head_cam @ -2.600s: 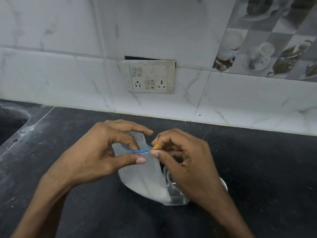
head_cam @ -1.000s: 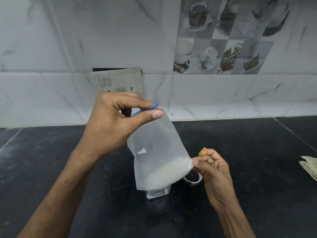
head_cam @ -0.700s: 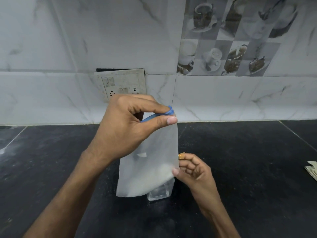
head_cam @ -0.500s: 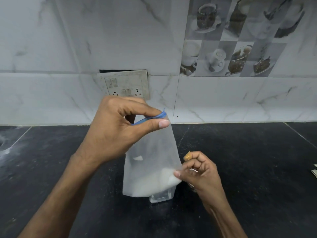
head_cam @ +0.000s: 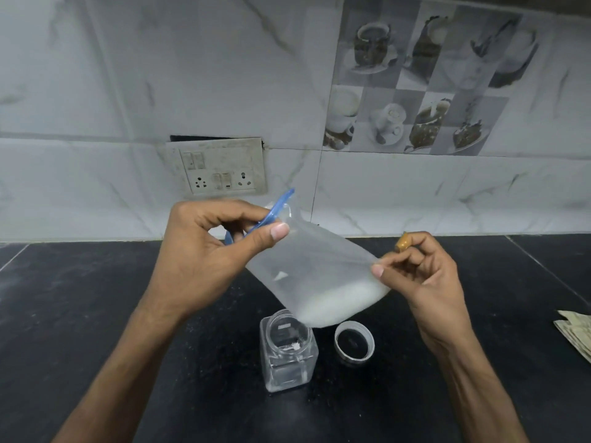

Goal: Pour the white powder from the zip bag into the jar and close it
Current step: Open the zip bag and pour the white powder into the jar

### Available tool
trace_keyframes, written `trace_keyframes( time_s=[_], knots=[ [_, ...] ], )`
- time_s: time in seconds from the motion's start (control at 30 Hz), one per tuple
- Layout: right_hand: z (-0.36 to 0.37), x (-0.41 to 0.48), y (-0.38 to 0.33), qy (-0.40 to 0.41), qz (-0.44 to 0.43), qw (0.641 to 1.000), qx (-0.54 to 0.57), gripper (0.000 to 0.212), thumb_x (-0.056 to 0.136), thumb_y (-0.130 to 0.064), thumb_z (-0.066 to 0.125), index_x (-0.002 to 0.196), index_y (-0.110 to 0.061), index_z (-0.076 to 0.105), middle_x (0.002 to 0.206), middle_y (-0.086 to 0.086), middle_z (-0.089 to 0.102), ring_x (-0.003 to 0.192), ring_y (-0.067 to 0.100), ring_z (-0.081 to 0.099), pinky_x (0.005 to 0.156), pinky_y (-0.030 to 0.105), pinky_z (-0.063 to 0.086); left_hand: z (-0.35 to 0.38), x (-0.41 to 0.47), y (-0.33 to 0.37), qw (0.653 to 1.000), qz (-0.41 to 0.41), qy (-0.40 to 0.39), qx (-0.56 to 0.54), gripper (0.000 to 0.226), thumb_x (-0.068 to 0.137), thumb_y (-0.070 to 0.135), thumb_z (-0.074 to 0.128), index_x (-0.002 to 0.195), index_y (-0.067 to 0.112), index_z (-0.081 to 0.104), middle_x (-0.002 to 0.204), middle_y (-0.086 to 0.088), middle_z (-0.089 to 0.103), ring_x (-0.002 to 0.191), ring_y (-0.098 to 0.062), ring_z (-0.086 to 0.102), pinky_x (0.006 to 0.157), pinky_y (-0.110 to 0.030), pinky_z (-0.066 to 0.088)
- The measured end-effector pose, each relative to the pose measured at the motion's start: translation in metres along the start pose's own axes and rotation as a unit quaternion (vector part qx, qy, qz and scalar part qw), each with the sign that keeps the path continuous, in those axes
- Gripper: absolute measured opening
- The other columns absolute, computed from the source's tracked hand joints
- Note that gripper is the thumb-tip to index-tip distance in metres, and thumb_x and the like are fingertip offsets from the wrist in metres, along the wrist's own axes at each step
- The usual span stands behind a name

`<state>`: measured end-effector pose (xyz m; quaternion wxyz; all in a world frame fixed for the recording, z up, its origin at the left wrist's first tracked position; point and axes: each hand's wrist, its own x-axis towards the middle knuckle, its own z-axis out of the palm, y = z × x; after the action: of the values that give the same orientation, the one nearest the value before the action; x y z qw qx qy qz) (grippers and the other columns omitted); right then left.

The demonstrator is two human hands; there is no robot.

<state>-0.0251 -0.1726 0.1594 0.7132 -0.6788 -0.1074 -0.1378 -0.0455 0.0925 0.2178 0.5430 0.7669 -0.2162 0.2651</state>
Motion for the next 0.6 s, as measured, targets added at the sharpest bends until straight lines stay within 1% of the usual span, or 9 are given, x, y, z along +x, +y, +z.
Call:
trace_keyframes(
  time_s=[0.1,0.17,0.23,0.3,0.37,0.43,0.5,0.6],
  knots=[
    [-0.004,0.005,-0.006,0.001,-0.016,1.000,-0.023,0.040,0.075,0.015,0.072,0.086,-0.018,0.054,0.073,-0.001,0.070,0.072,0.011,0.063,0.075,0.020,0.050,0.008,0.002,-0.001,1.000,-0.009,0.018,-0.012,0.005,0.074,0.028,0.080,0.077,0.026,0.076,0.071,0.014,0.074,0.057,-0.020,0.053,0.060,-0.015,0.047],
    [-0.008,0.008,-0.006,0.010,-0.017,1.000,-0.021,0.040,0.075,0.015,0.072,0.085,-0.018,0.053,0.073,-0.002,0.071,0.072,0.011,0.063,0.077,0.025,0.050,0.012,0.005,-0.001,0.999,-0.012,0.027,-0.021,0.005,0.074,0.028,0.080,0.078,0.027,0.076,0.069,0.015,0.073,0.058,-0.020,0.053,0.062,-0.013,0.046],
    [-0.006,0.008,-0.006,0.009,-0.014,1.000,-0.025,0.039,0.074,0.013,0.074,0.084,-0.018,0.053,0.073,-0.001,0.071,0.072,0.013,0.061,0.078,0.028,0.049,0.015,0.007,-0.001,0.999,-0.010,0.035,-0.022,0.005,0.074,0.028,0.080,0.077,0.029,0.076,0.066,0.020,0.071,0.057,-0.018,0.052,0.062,-0.012,0.044],
    [-0.007,0.009,-0.008,0.024,-0.015,0.999,-0.022,0.039,0.072,0.009,0.077,0.083,-0.019,0.052,0.072,-0.001,0.071,0.070,0.013,0.061,0.076,0.027,0.050,0.017,0.009,-0.002,0.999,-0.007,0.043,-0.021,0.005,0.075,0.028,0.081,0.077,0.030,0.076,0.065,0.020,0.070,0.056,-0.011,0.051,0.063,-0.013,0.043],
    [-0.007,0.010,-0.012,0.035,-0.022,0.999,-0.014,0.038,0.069,0.003,0.079,0.082,-0.020,0.051,0.071,-0.001,0.071,0.067,0.011,0.060,0.072,0.022,0.051,0.017,0.011,-0.004,0.998,-0.003,0.053,-0.021,0.006,0.075,0.028,0.080,0.077,0.031,0.076,0.064,0.018,0.068,0.056,-0.005,0.050,0.065,-0.012,0.042],
    [-0.008,0.011,-0.014,0.032,-0.031,0.999,-0.021,0.038,0.069,0.005,0.078,0.083,-0.019,0.052,0.071,-0.001,0.071,0.067,0.010,0.061,0.071,0.020,0.052,0.017,0.011,-0.006,0.998,-0.003,0.061,-0.018,0.007,0.075,0.027,0.080,0.077,0.032,0.075,0.064,0.018,0.067,0.057,-0.004,0.052,0.066,-0.012,0.042],
    [-0.010,0.013,-0.015,0.052,-0.040,0.998,-0.018,0.040,0.070,0.009,0.076,0.084,-0.019,0.052,0.071,-0.001,0.072,0.068,0.009,0.064,0.072,0.019,0.053,0.018,0.012,-0.007,0.998,-0.004,0.062,-0.020,0.006,0.075,0.028,0.080,0.078,0.031,0.075,0.065,0.016,0.067,0.058,-0.005,0.054,0.066,-0.012,0.043],
    [-0.010,0.013,-0.016,0.058,-0.044,0.997,-0.027,0.041,0.071,0.014,0.075,0.084,-0.017,0.052,0.071,0.000,0.073,0.068,0.009,0.066,0.073,0.018,0.054,0.020,0.011,-0.007,0.998,-0.013,0.059,-0.022,0.008,0.073,0.032,0.080,0.078,0.028,0.076,0.068,0.007,0.068,0.059,-0.005,0.054,0.066,-0.012,0.045]
  ],
)
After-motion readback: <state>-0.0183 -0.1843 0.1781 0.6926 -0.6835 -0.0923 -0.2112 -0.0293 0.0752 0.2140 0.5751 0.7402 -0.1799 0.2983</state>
